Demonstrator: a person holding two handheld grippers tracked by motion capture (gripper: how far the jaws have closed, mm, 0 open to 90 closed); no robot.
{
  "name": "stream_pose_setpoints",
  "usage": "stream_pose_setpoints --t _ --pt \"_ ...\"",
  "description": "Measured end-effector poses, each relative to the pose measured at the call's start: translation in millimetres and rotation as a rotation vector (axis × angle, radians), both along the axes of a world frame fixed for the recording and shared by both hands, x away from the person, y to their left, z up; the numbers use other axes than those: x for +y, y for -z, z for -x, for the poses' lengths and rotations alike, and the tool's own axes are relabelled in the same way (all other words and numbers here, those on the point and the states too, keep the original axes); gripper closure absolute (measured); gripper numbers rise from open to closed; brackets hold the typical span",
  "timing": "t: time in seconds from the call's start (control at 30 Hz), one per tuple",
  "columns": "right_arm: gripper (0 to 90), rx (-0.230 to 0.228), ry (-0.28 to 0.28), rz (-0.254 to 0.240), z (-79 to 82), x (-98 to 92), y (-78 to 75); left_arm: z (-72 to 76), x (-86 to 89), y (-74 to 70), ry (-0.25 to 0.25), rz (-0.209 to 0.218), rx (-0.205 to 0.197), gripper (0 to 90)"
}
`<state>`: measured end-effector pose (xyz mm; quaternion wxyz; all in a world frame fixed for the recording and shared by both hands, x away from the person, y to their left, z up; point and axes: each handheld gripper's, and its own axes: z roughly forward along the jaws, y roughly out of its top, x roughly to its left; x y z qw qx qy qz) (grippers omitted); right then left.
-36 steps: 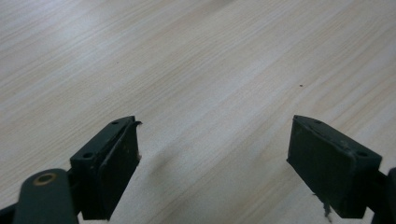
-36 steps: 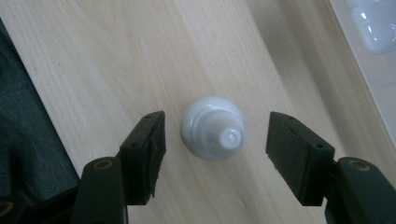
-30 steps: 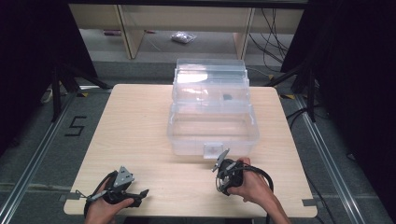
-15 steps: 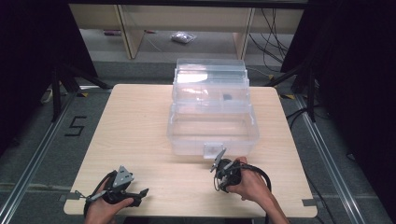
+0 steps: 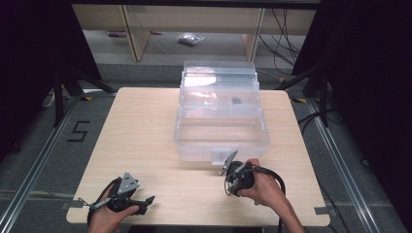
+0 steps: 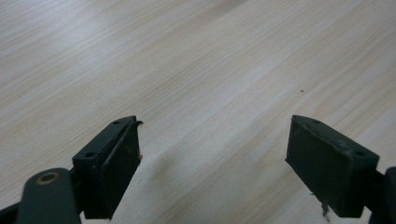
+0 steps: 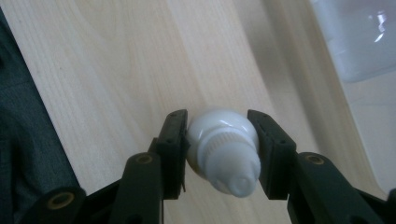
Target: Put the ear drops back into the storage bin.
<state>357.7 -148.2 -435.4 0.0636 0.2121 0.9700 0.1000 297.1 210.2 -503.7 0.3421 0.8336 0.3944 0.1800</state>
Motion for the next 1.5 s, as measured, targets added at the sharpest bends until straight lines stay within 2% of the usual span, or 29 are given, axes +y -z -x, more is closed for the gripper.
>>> stream_pose_setpoints --t 0.07,0.13,0.17,0.2,0.27,0.3,0.33,0.37,0.47,0.5,0.53,0.6,0.63,0.67,0.77,0.83,0.87,0.97,1.0,1.13,1.23,1.3,1.47,1.5 --pt "60.1 -0.005 -0.023 -0.012 -5.5 3.5 -6.3 -0.1 0.4 -0.1 -0.001 0.002 0.003 16.9" --pt "60.1 -0.007 -0.024 -0.013 -6.7 4.4 -7.4 0.1 1.0 -0.9 0.003 0.005 0.001 16.9" --pt "60.1 -0.003 -0.047 -0.031 -10.2 6.6 -8.3 0.1 1.3 -1.3 -0.002 0.003 -0.008 16.9" --pt "60.1 -0.004 -0.05 -0.028 -11.3 7.7 -7.9 0.0 1.7 -1.5 0.004 0.001 -0.006 16.9" --pt "60.1 0.014 -0.021 -0.026 -11.6 9.1 -8.6 -0.1 1.5 -1.0 -0.003 0.003 -0.007 16.9" --pt "60.1 0.005 -0.05 -0.038 -13.7 9.0 -8.3 0.1 1.4 -1.1 -0.002 0.002 -0.007 16.9" --pt "60.1 0.013 -0.057 -0.033 -14.9 8.9 -9.3 0.1 1.4 -1.1 -0.002 0.002 -0.007 16.9" --pt "60.1 0.01 -0.053 -0.027 -15.0 9.1 -10.1 0.5 0.3 -1.2 -0.003 0.022 -0.011 16.9" --pt "60.1 0.007 -0.067 -0.019 -16.7 8.3 -12.9 0.4 0.2 -1.3 -0.006 0.024 -0.011 17.0" --pt "60.1 0.012 -0.034 -0.015 -15.3 7.7 -16.0 0.4 0.3 -1.1 -0.006 0.022 -0.011 17.0" --pt "60.1 0.006 -0.045 -0.019 -17.1 6.6 -17.7 -0.1 1.2 -1.4 -0.004 0.003 -0.011 17.0" --pt "60.1 0.018 -0.044 -0.015 -19.2 3.4 -24.4 -0.1 1.0 -1.3 -0.005 0.008 -0.011 17.0" --pt "60.1 0.019 -0.019 -0.015 -19.0 2.4 -27.7 0.1 1.1 -1.6 -0.008 0.007 -0.012 16.9" --pt "60.1 0.021 -0.034 -0.029 -21.4 0.4 -30.0 0.1 1.1 -1.6 -0.008 0.007 -0.012 17.0" --pt "60.2 0.021 -0.027 -0.021 -24.7 -3.8 -38.5 -0.5 1.3 -1.1 -0.007 0.004 -0.01 17.0" --pt "60.2 0.026 -0.036 -0.029 -27.7 -7.0 -44.4 0.1 0.4 -0.6 -0.008 0.021 -0.008 17.0" --pt "60.2 0.026 -0.036 -0.029 -27.7 -7.0 -44.4 0.1 0.4 -0.6 -0.008 0.021 -0.008 17.0" --pt "60.2 0.036 -0.015 -0.037 -29.6 -11.5 -56.8 -0.2 0.7 -0.7 -0.002 0.011 -0.002 17.0" --pt "60.2 0.036 -0.015 -0.037 -29.6 -11.5 -56.8 -0.2 0.7 -0.7 -0.002 0.011 -0.002 17.0" --pt "60.2 0.039 -0.026 -0.054 -35.4 -17.2 -73.0 -0.1 0.6 -0.9 0.001 0.008 -0.002 17.0" --pt "60.2 0.042 -0.018 -0.044 -39.2 -20.1 -82.4 -0.4 0.6 -0.9 0.001 0.007 0.002 17.0" --pt "60.2 0.032 -0.022 -0.058 -42.5 -22.6 -87.6 -0.3 0.6 -0.6 0.0 0.01 -0.001 17.0" --pt "60.2 0.024 -0.018 -0.056 -48.0 -25.8 -99.2 -0.4 -0.2 -0.2 -0.004 0.017 -0.001 17.0" --pt "60.2 0.026 -0.007 -0.051 -52.2 -27.2 -106.1 -0.3 0.6 -0.8 0.0 0.008 0.002 17.0"
